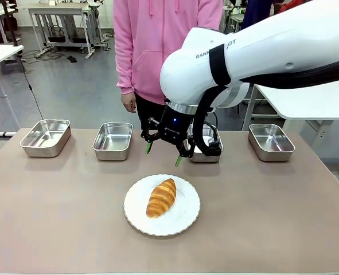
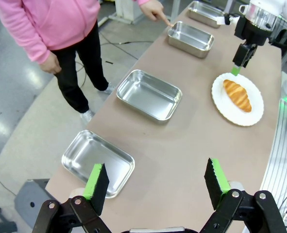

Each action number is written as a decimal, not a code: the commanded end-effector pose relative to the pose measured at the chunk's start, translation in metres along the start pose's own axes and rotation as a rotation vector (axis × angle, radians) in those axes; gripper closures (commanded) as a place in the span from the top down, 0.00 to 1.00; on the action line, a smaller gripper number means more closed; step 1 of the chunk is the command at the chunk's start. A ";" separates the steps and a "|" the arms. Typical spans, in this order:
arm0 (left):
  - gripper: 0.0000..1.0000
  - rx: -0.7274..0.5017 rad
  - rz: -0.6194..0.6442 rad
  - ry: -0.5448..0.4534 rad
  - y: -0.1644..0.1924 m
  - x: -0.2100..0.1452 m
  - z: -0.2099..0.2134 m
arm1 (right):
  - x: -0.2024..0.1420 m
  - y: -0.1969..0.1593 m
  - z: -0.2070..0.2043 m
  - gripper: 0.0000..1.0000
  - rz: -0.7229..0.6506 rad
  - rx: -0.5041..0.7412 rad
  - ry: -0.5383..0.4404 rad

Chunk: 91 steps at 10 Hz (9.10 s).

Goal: Place the bread in the container.
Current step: Place the Butter Roll into the Airtight Container indicated by the human.

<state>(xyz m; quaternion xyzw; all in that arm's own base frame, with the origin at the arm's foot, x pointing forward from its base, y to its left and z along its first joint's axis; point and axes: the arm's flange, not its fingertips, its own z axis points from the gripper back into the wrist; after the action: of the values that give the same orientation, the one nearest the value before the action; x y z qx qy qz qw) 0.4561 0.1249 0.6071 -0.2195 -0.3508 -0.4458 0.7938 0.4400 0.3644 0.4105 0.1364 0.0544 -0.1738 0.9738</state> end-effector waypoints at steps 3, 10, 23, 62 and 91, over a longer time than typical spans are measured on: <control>1.00 -0.006 -0.007 -0.011 -0.001 0.002 0.001 | -0.036 -0.008 -0.038 1.00 0.022 -0.189 -0.036; 1.00 -0.006 -0.007 -0.011 -0.001 0.002 0.001 | -0.052 -0.014 -0.086 1.00 0.008 -0.163 -0.081; 1.00 -0.006 -0.007 -0.011 -0.001 0.002 0.001 | -0.039 -0.014 -0.115 0.75 -0.036 -0.164 -0.063; 1.00 -0.006 -0.007 -0.011 -0.001 0.002 0.001 | 0.242 -0.058 0.009 0.41 0.630 -0.148 -0.016; 1.00 -0.006 -0.007 -0.011 -0.001 0.002 0.001 | 0.084 -0.106 0.083 1.00 0.731 -0.158 -0.291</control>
<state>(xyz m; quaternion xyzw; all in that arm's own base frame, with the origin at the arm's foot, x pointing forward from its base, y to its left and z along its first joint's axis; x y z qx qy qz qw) 0.4558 0.1248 0.6079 -0.2191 -0.3510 -0.4462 0.7936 0.5301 0.2375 0.4540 0.0437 -0.0915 0.1677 0.9806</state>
